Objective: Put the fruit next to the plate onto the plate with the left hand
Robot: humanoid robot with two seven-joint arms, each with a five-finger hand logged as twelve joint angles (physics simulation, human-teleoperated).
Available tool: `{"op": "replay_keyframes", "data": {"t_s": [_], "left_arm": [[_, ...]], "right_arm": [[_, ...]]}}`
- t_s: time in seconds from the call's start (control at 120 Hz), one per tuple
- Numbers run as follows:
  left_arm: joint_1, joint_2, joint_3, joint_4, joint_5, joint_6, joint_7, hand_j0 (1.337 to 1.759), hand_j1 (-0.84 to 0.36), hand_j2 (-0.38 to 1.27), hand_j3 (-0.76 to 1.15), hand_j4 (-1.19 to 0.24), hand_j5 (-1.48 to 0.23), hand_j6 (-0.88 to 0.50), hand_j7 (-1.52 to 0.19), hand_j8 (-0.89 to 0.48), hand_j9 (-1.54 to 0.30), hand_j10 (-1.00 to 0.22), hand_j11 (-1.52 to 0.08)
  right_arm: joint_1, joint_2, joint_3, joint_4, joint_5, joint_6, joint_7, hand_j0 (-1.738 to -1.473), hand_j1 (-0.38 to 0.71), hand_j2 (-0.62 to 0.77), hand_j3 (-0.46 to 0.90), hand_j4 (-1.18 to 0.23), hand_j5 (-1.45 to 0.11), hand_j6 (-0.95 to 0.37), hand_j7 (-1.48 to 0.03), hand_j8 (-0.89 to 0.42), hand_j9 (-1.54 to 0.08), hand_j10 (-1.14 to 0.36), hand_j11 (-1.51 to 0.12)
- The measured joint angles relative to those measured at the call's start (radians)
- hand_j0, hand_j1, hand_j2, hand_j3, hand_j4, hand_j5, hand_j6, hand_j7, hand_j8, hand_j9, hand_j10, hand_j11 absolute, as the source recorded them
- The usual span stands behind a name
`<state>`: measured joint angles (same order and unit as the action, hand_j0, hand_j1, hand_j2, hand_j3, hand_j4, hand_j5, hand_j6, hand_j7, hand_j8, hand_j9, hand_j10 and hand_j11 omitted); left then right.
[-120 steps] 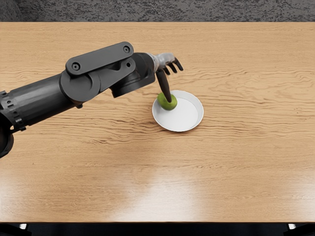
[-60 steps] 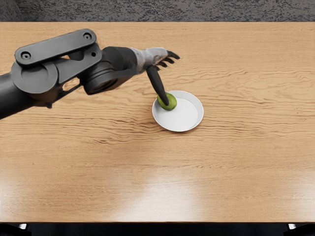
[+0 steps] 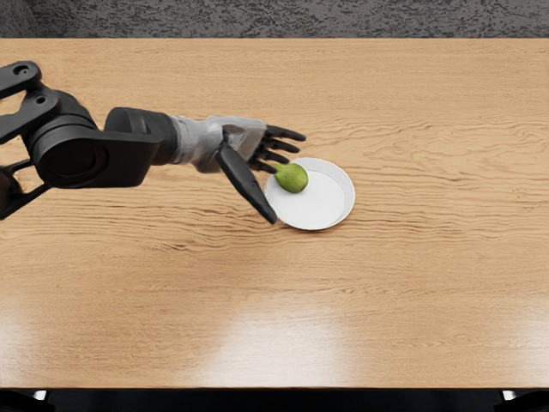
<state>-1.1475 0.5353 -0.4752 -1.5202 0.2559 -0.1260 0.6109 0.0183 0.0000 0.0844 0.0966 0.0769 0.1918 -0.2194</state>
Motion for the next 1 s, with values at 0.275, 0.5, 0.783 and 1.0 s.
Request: {"op": "replay_keyframes", "data": {"t_s": [0.275, 0.5, 0.783, 1.0], "left_arm": [[0.082, 0.186, -0.077, -0.02, -0.229, -0.232, 0.0, 1.658, 0.28, 0.01, 0.0, -0.06, -0.07, -0.06, -0.07, -0.06, -0.07, -0.06, -0.07], [0.124, 0.355, -0.094, -0.02, -0.404, -0.401, 0.0, 1.658, 0.28, 0.01, 0.0, -0.06, -0.07, -0.06, -0.07, -0.06, -0.07, -0.06, -0.07], [0.152, 0.49, -0.085, 0.003, -0.452, -0.48, 0.0, 1.658, 0.28, 0.01, 0.0, -0.05, -0.07, -0.05, -0.07, -0.05, -0.07, -0.05, -0.07], [0.167, 0.551, -0.084, 0.024, -0.459, -0.485, 0.0, 1.658, 0.28, 0.01, 0.0, -0.05, -0.07, -0.05, -0.07, -0.05, -0.07, -0.05, -0.07]], "right_arm": [[0.0, 0.0, 0.0, 0.0, 0.0, 0.0, 0.0, -1.658, -0.35, 0.0, 0.0, 0.0, 0.0, 0.0, 0.0, 0.0, 0.0, 0.0, 0.0], [0.002, 0.0, 0.0, 0.001, 0.0, 0.0, 0.0, -1.658, -0.35, 0.0, 0.0, 0.0, 0.0, 0.0, 0.0, 0.0, 0.0, 0.0, 0.0], [0.005, 0.0, 0.0, 0.003, 0.0, 0.0, 0.0, -1.658, -0.35, 0.0, 0.0, 0.0, 0.0, 0.0, 0.0, 0.0, 0.0, 0.0, 0.0], [0.005, 0.0, 0.0, 0.003, 0.0, 0.0, 0.0, -1.658, -0.35, 0.0, 0.0, 0.0, 0.0, 0.0, 0.0, 0.0, 0.0, 0.0, 0.0]]}}
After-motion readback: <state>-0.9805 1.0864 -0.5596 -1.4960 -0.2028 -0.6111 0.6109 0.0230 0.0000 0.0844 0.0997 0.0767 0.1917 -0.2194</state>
